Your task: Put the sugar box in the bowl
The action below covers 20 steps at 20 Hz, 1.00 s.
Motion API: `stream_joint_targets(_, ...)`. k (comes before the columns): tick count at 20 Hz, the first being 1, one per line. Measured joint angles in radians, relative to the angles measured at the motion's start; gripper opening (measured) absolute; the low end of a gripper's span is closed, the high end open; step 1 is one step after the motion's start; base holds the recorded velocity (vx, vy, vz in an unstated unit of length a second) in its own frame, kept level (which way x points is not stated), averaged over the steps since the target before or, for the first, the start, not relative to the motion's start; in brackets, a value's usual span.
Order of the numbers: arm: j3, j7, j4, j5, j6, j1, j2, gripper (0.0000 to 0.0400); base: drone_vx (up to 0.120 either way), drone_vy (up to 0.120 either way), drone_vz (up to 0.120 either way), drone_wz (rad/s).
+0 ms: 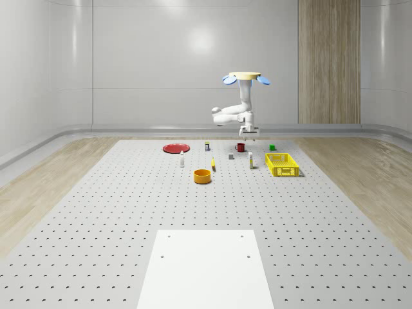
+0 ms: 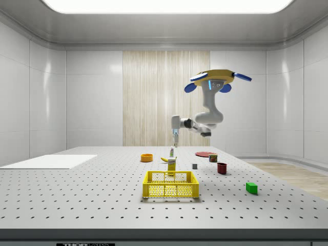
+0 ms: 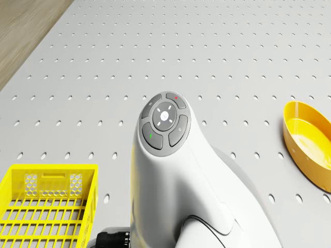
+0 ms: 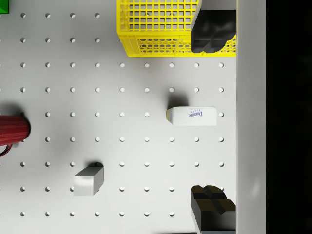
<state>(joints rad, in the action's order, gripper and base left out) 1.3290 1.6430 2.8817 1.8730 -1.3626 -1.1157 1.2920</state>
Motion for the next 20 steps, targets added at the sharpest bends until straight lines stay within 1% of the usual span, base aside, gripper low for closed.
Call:
stream_joint_targets(2, 0.002, 0.002, 0.000, -0.004, -0.007, -0.002, 0.008, 0.0400, 0.120, 0.000, -0.020, 0.000)
stream_joint_targets(3, 0.003, 0.003, -0.001, -0.005, -0.011, -0.003, 0.011, 0.0400, 0.080, 0.000, -0.120, 0.000)
stream_joint_targets(17, 0.013, 0.014, -0.003, -0.028, -0.056, -0.016, 0.060, 0.0400, 0.000, 0.000, -0.120, 0.000)
stream_joint_targets(19, 0.015, 0.016, -0.004, -0.031, -0.062, -0.018, 0.067, 0.0400, 0.000, 0.080, -0.120, 0.000)
stream_joint_targets(20, 0.015, 0.017, -0.004, -0.032, -0.065, -0.018, 0.070, 0.0400, 0.000, 0.000, -0.120, 0.000)
